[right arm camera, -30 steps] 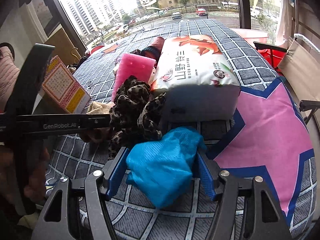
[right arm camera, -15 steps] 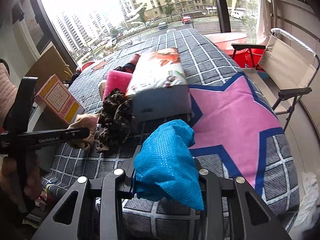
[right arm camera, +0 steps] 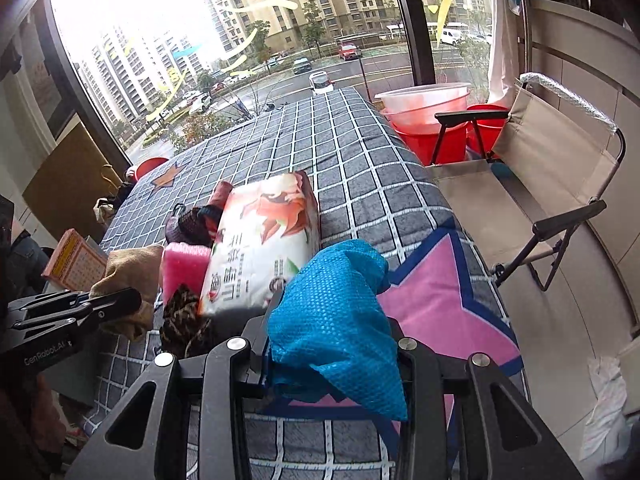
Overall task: Organize soft objects
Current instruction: 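Carry the mesh bag and beige towel with both grippers over the white box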
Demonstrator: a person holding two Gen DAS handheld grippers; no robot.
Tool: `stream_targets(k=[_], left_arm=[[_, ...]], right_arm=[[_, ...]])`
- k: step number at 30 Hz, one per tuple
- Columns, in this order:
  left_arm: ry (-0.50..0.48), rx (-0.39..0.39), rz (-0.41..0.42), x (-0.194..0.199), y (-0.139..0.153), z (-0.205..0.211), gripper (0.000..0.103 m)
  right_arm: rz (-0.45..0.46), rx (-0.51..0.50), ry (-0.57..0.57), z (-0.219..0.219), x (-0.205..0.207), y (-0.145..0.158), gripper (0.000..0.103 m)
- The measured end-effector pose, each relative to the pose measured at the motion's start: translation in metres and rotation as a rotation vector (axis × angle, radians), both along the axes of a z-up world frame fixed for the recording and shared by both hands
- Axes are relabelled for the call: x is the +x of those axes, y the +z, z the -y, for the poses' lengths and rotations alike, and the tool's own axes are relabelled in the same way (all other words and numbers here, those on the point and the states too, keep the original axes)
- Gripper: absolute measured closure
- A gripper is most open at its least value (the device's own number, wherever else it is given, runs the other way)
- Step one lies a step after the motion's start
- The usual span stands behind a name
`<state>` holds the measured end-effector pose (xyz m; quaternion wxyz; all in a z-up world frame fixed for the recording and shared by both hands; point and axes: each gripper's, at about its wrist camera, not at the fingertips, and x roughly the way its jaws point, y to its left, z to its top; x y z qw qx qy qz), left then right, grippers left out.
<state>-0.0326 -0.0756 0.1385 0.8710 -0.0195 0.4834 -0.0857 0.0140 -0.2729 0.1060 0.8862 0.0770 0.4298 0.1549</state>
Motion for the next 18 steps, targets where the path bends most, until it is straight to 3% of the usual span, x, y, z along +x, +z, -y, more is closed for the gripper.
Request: stream_targets(k=[9, 18], left_arm=[[0.050, -0.025, -0.032, 0.061, 0.017, -0.001, 0.089], [0.186, -0.023, -0.030, 0.070, 0.024, -0.051, 0.089]], right_arm=[[-0.021, 0.006, 0.003, -0.014, 0.051, 0.021, 0.066], [-0.009, 0.068, 0.059, -0.059, 0.072, 0.041, 0.066]])
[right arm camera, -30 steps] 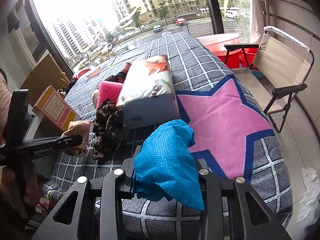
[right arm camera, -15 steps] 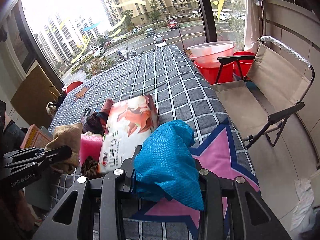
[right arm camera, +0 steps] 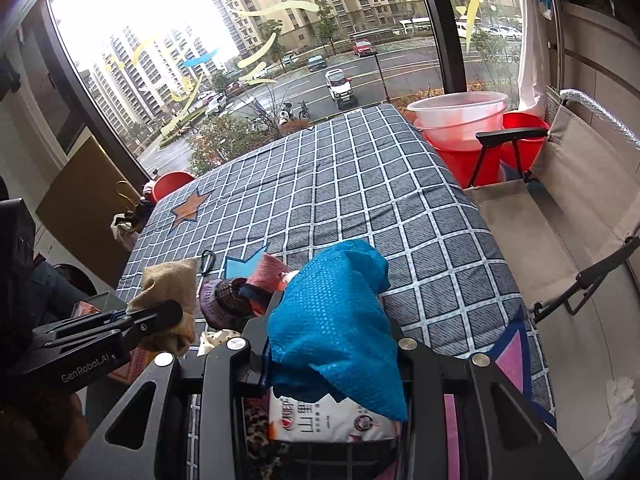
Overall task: Organize soft objects
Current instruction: 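Carry the mesh bag and beige towel with both grippers over the white box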
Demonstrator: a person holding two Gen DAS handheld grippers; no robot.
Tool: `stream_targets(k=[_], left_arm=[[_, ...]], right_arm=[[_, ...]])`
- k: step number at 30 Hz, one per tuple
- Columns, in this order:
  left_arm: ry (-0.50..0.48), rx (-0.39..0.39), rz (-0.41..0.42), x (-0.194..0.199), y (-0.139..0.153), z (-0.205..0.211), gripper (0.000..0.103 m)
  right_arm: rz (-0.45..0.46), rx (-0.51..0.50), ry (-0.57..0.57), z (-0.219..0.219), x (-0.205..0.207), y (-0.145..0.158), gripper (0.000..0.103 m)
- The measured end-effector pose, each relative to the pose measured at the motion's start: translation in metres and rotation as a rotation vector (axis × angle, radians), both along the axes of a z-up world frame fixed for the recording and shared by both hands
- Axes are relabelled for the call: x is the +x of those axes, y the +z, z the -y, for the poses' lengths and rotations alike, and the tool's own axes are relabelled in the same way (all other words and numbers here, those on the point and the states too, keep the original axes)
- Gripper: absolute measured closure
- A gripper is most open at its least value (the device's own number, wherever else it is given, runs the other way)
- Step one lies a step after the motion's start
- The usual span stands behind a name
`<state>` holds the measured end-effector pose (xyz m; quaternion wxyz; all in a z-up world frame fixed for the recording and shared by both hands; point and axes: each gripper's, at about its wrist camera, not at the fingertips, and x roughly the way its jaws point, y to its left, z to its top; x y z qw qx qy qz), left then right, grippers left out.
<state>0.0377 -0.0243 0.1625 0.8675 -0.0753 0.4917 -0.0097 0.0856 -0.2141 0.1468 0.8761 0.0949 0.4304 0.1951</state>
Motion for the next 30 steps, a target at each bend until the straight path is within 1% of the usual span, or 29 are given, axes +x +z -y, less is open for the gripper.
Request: stream_targets(k=[4, 10, 13, 17, 21, 24, 25, 28, 30], left_arm=[[0.029, 0.027, 0.006, -0.001, 0.009, -0.020, 0.089], [0.051, 0.027, 0.033, -0.010, 0.030, -0.045, 0.089], [0.049, 0.004, 0.029, -0.017, 0.037, -0.056, 0.089], [0.050, -0.033, -0.002, -0.025, 0.039, -0.073, 0.089], [0.048, -0.053, -0.009, -0.035, 0.046, -0.090, 0.089], [0.048, -0.088, -0.006, -0.043, 0.053, -0.108, 0.089], [0.053, -0.100, -0.006, -0.045, 0.054, -0.115, 0.089], [0.087, -0.103, -0.011, -0.053, 0.055, -0.141, 0.089], [0.116, -0.125, -0.016, -0.059, 0.055, -0.162, 0.089]], right_arm=[[0.014, 0.018, 0.051, -0.024, 0.001, 0.008, 0.066], [0.039, 0.003, 0.113, -0.055, -0.006, 0.015, 0.066], [0.036, -0.002, 0.128, -0.064, -0.010, 0.015, 0.066], [0.039, -0.016, 0.159, -0.079, -0.015, 0.018, 0.066], [0.052, -0.030, 0.200, -0.101, -0.021, 0.027, 0.066], [0.066, -0.038, 0.234, -0.120, -0.025, 0.034, 0.066], [0.069, -0.039, 0.246, -0.127, -0.026, 0.037, 0.066], [0.075, -0.041, 0.283, -0.149, -0.030, 0.043, 0.066], [0.084, -0.048, 0.306, -0.165, -0.033, 0.047, 0.066]])
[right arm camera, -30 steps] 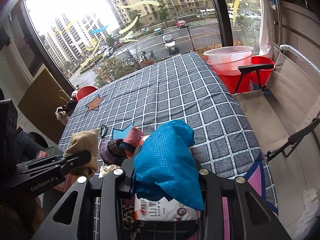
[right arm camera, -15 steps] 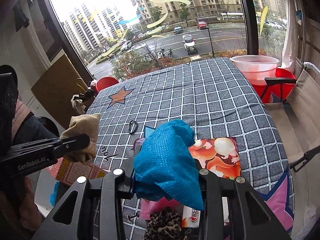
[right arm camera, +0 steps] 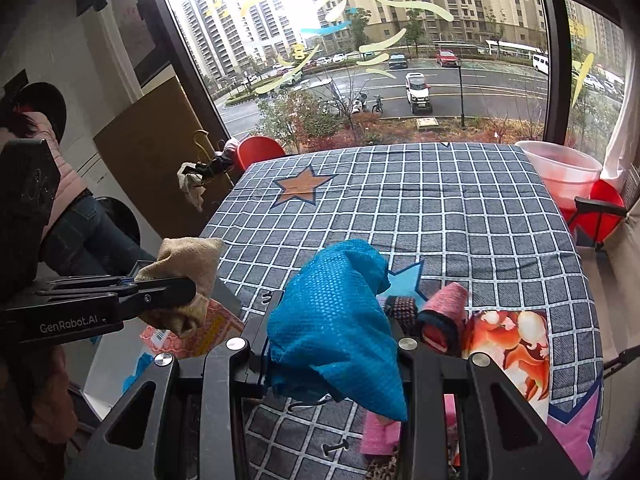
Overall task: Organize soft objects
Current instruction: 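Carry the mesh bag and beige towel with both grippers over the white box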
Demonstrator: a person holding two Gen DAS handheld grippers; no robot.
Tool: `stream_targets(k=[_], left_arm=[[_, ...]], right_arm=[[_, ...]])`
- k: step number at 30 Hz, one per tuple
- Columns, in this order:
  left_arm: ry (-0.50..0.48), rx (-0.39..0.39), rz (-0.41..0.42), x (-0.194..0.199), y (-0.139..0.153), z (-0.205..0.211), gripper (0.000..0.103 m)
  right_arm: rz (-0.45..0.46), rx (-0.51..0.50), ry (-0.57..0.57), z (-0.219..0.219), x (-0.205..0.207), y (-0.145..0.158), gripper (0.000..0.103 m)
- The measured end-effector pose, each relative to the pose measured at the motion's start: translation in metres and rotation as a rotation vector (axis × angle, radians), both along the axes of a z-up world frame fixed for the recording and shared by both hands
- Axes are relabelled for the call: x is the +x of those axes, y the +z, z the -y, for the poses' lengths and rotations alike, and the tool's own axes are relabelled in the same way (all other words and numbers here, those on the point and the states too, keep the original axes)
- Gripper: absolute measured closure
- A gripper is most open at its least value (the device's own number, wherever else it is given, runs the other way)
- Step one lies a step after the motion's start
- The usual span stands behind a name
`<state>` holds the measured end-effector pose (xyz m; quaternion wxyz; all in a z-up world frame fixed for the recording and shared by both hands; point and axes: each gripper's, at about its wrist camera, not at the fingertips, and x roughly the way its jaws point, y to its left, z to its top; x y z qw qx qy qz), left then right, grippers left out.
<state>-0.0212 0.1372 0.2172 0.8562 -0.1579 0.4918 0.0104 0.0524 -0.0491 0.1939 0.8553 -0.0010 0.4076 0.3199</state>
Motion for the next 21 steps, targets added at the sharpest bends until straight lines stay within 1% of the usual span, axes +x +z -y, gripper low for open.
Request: stream_targets(k=[2, 5, 12, 16, 19, 21], left_arm=[[0.026, -0.030, 0.005, -0.008, 0.000, -0.020, 0.089], [0.062, -0.050, 0.016, -0.019, -0.001, -0.044, 0.089], [0.123, -0.106, 0.051, -0.045, -0.003, -0.084, 0.089], [0.183, -0.083, 0.065, -0.067, -0.003, -0.102, 0.089], [0.233, -0.056, 0.056, -0.084, -0.009, -0.115, 0.089], [0.248, -0.052, 0.052, -0.096, -0.014, -0.121, 0.089]], right_arm=[[0.008, -0.005, 0.025, -0.016, -0.004, 0.003, 0.066], [0.018, -0.013, 0.056, -0.040, -0.010, 0.006, 0.066], [0.050, -0.030, 0.127, -0.093, -0.024, 0.011, 0.066], [0.053, -0.045, 0.164, -0.118, -0.033, 0.006, 0.066], [0.056, -0.044, 0.197, -0.135, -0.042, 0.001, 0.066], [0.063, -0.047, 0.226, -0.146, -0.052, -0.004, 0.066]])
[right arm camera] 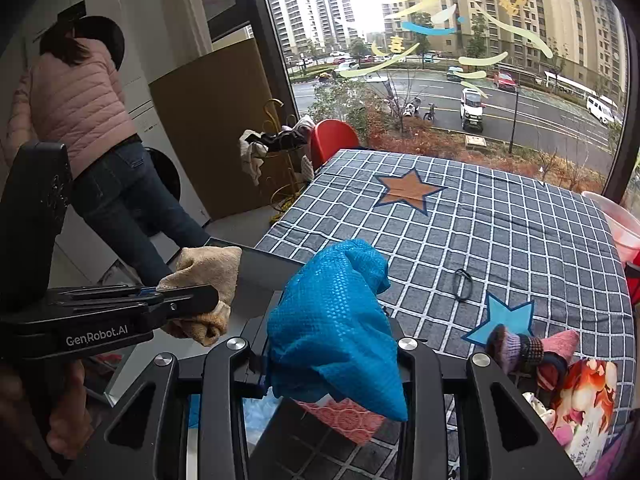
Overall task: Organize soft objects
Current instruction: 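Carry the mesh bag and beige towel with both grippers over the white box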
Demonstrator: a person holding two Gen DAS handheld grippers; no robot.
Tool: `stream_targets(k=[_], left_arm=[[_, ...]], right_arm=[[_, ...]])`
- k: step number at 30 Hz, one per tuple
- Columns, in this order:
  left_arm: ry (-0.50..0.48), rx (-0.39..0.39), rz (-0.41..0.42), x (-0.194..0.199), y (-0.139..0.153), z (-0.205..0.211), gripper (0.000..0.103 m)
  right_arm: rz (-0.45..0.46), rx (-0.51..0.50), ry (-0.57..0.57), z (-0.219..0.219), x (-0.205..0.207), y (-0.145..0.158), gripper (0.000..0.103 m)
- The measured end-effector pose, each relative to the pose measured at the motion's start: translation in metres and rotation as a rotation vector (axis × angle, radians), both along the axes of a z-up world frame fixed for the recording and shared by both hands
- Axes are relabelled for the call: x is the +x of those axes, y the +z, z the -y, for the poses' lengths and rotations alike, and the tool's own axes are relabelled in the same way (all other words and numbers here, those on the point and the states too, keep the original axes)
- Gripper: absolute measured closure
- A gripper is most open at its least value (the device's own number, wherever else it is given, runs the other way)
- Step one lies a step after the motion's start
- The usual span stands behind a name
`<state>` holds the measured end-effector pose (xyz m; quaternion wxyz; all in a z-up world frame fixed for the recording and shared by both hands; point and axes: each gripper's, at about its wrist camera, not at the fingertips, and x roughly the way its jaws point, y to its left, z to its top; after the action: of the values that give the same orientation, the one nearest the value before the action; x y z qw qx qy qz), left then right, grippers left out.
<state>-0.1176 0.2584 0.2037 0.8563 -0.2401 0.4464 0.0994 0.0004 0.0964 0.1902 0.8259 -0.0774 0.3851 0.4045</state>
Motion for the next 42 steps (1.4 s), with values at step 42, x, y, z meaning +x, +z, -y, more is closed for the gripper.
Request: stream_targets(k=[42], left_arm=[[0.043, 0.034, -0.091, -0.101, -0.095, 0.016, 0.089]], right_arm=[[-0.034, -0.076, 0.164, -0.026, -0.115, -0.083, 0.066]])
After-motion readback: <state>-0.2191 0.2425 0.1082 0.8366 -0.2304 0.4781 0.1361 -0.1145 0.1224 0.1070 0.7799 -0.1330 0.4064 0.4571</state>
